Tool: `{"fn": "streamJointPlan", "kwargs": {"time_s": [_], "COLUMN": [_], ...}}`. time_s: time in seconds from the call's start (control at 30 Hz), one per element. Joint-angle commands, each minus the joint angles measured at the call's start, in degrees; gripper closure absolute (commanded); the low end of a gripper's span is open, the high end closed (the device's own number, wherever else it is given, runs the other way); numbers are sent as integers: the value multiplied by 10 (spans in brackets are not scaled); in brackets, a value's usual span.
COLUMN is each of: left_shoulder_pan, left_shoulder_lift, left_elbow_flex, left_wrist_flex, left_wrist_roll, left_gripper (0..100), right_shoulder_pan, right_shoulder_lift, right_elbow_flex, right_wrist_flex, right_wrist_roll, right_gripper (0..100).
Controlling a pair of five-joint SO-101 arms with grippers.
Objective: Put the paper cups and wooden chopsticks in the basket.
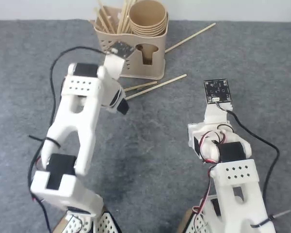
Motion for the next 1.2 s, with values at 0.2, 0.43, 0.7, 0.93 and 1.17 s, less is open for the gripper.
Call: {"fn": "streamJointPlan", "kwargs": {"time_s": [0.2,0.43,0.7,0.93,1.17], "left_shoulder_pan": [-24,-7,-11,-7,-5], "left_shoulder_lift": [-36,-24,130,227,252], "left_elbow_flex": [165,160,18,-85,-119], "left_wrist_flex": [-317,-376,-326,-303,-258], "left_wrist_roll": [-15,-15,-29,-33,-34], "left_gripper": [754,752,754,754,763], "right_shoulder_pan": [-13,-26,-26,-25,-24], "right_shoulder_lift": [-9,-15,-15,-15,-15], "right_elbow_flex": [-4,13,14,16,16], "right_wrist_flex": [-6,-11,-11,-11,-11], "right_wrist_roll": [-9,-7,-5,-4,-4], "right_gripper": [775,775,775,775,775]}}
